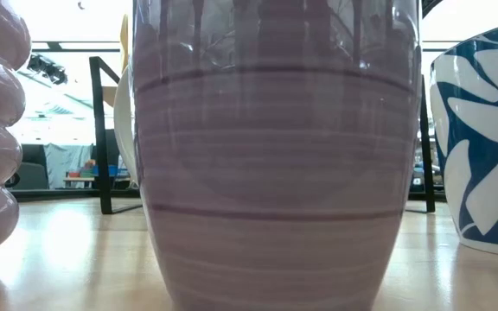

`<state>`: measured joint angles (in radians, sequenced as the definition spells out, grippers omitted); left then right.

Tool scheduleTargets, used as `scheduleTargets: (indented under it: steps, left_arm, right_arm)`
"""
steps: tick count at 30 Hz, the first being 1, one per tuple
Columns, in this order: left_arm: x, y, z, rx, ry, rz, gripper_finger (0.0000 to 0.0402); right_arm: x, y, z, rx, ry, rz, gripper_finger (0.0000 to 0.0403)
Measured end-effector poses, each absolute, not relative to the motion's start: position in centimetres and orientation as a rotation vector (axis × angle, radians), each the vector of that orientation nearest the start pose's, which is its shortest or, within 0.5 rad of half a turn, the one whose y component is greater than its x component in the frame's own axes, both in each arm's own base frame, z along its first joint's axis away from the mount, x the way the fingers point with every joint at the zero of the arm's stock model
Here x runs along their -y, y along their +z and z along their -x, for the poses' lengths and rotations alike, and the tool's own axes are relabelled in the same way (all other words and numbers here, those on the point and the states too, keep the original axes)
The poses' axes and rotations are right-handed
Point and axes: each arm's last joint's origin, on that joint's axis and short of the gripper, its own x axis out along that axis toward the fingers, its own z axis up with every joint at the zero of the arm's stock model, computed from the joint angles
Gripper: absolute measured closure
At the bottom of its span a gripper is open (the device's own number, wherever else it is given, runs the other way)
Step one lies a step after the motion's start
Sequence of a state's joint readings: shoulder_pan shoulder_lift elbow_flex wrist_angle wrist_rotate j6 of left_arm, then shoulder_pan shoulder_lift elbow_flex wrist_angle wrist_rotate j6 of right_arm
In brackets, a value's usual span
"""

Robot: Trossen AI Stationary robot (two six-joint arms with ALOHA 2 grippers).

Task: Place coffee mugs
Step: Put the green mug on the shelf

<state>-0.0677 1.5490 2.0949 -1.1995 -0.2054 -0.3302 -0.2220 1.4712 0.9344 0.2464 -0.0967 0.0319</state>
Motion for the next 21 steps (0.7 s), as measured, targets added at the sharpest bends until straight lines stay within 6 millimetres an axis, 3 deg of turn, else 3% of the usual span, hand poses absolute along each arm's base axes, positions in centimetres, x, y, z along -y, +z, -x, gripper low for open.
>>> scheduleTargets:
  steps: [13, 21]
  left_arm:
    - [1.2, 48.8, -26.9, -0.614, 0.238, 0.234, 0.0285]
    - [1.2, 48.8, -26.9, -0.615, 0.238, 0.234, 0.0285]
  right_arm:
    - [6.9, 24.0, -32.9, -0.387, -0.129, -0.118, 0.0142]
    - [7.2, 23.6, -33.1, -0.395, -0.141, -0.113, 0.0142]
